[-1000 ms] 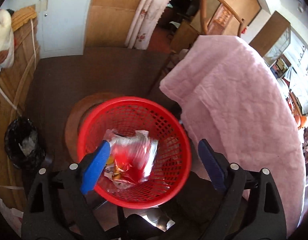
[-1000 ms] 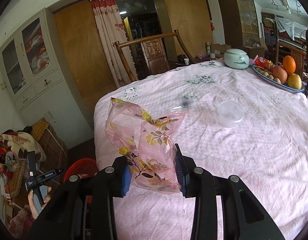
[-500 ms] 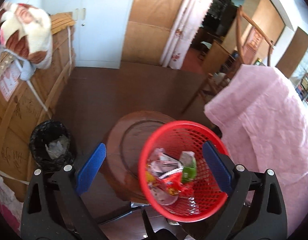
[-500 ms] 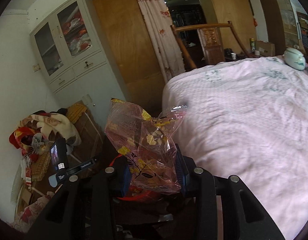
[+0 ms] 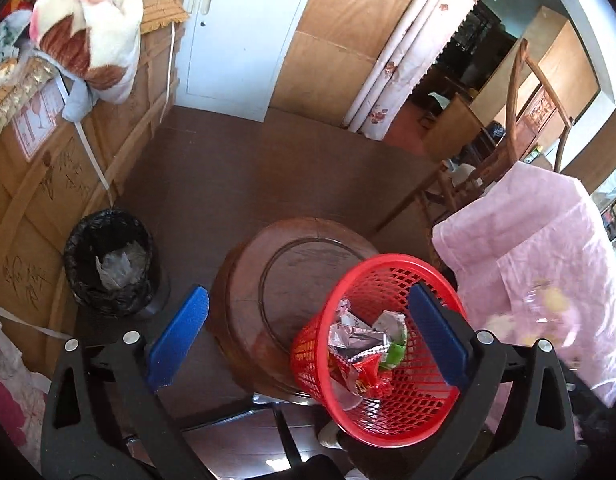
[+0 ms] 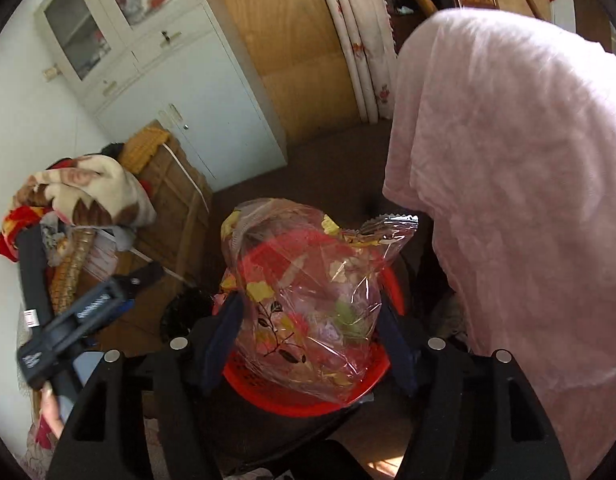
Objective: Collect trash
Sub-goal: 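Carry both bags over the red basket and open both tools to drop them, then move the right tool back to the table and grasp the clear plastic bowl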
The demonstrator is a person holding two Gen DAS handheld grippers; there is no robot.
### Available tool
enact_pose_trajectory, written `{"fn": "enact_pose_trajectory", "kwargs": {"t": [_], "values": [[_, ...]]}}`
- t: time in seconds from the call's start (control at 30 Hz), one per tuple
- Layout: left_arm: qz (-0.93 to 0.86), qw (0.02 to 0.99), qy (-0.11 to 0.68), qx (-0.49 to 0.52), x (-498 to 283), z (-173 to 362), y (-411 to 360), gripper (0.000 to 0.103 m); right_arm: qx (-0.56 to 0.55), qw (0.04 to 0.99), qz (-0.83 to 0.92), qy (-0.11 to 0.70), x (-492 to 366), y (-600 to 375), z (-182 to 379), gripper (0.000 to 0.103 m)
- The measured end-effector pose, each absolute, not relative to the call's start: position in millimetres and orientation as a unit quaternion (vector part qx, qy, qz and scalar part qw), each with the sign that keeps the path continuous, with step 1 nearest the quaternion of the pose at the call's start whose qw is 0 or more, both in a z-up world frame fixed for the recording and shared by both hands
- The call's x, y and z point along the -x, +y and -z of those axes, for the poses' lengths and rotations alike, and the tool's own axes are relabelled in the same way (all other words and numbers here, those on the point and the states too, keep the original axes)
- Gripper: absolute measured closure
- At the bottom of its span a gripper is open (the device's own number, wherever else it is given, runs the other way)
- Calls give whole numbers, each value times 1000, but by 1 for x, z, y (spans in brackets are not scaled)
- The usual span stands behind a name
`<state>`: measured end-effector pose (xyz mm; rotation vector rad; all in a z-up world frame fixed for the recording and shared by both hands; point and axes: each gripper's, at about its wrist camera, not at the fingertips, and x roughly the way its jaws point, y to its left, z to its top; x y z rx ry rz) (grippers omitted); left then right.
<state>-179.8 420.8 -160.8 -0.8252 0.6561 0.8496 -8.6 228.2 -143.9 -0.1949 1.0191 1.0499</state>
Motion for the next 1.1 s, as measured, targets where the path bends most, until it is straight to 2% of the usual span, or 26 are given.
{"fn": "enact_pose_trajectory", "kwargs": {"t": [0.1,0.23,0.27,0.33,0.37,0.67,1.1], "values": [[-386,781,297,392,184,160,423,7,83,738,-480,467,10,225,143,31],[-382,783,296,391,182,160,418,7,85,737,-487,461,14,225,141,29],[-381,785,296,389,181,159,416,7,87,732,-491,464,15,228,142,26],[-383,789,297,378,179,157,413,7,100,724,-497,468,13,236,147,12],[-386,789,298,373,177,157,411,7,110,725,-493,469,15,241,150,11],[-384,785,294,386,181,158,417,7,117,743,-481,450,18,235,141,11],[-379,800,309,348,165,157,397,7,108,807,-450,365,3,151,51,11]]}}
